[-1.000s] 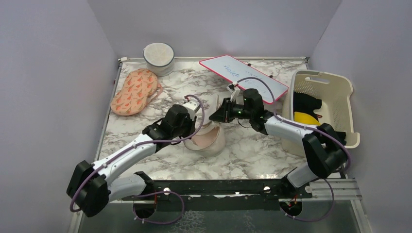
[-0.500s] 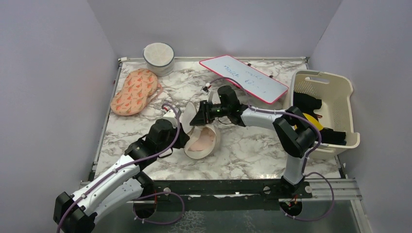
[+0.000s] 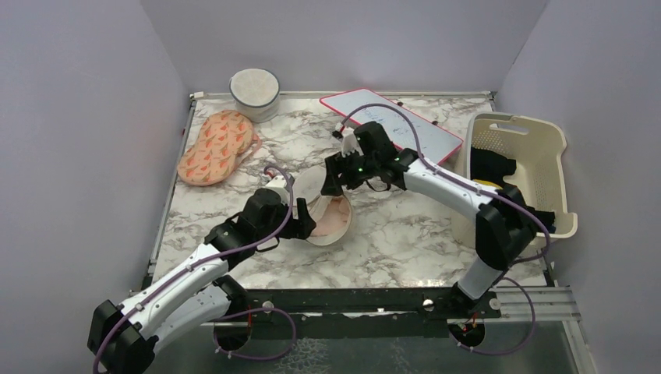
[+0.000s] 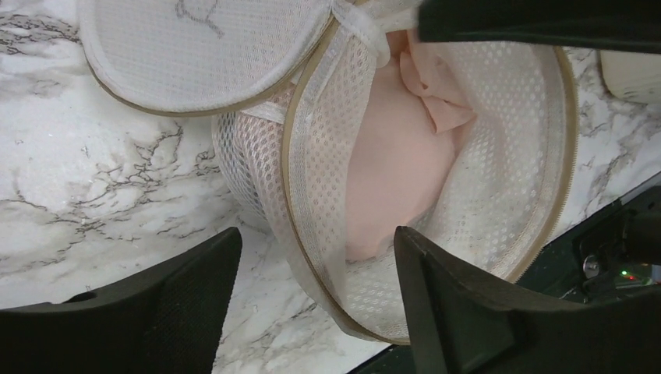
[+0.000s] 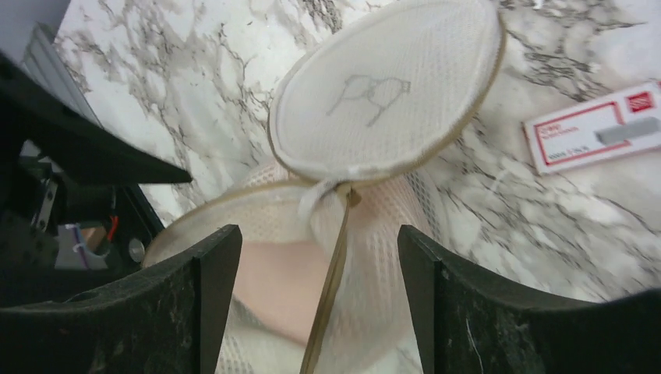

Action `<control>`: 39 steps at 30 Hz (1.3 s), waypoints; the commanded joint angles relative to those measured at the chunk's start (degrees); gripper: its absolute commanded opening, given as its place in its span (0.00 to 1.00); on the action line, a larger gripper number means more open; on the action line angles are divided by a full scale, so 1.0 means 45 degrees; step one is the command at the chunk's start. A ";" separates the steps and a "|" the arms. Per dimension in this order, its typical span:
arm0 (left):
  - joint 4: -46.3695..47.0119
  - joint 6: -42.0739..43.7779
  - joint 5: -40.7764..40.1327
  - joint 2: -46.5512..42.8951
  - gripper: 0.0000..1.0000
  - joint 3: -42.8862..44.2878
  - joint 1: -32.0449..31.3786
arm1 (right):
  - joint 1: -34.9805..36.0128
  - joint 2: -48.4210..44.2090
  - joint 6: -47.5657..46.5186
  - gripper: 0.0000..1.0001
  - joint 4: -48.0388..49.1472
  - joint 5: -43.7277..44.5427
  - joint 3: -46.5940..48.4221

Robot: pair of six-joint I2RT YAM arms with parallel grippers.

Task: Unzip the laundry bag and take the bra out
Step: Unzip the laundry bag at the center of the board, then pick up the bra from the laundry bag.

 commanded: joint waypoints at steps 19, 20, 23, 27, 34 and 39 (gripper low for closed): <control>0.2206 -0.2243 0.0489 -0.0813 0.00 -0.2197 -0.0035 | 0.3186 -0.2763 0.1288 0.54 0.0544 0.1230 -0.3739; 0.2188 -0.2364 0.0387 -0.1079 0.00 -0.2360 -0.0049 | 0.3318 -0.2757 0.1370 0.54 0.0629 0.1608 -0.3916; 0.2122 -0.2821 0.0196 -0.1966 0.00 -0.2849 -0.0035 | 0.3524 -0.2761 0.1561 0.54 0.0845 0.2319 -0.4496; 0.2341 -0.3520 0.0198 -0.3255 0.00 -0.3675 -0.0034 | 0.3858 -0.2609 0.1672 0.54 0.0806 0.2796 -0.4856; 0.2603 -0.4776 -0.0052 -0.5447 0.00 -0.4845 -0.0034 | 0.4719 -0.2514 0.1499 0.54 0.0394 0.3576 -0.4103; 0.2359 -0.4946 -0.0004 -0.5592 0.00 -0.4942 -0.0044 | 0.5101 -0.2258 0.1008 0.62 0.0068 0.4417 -0.2949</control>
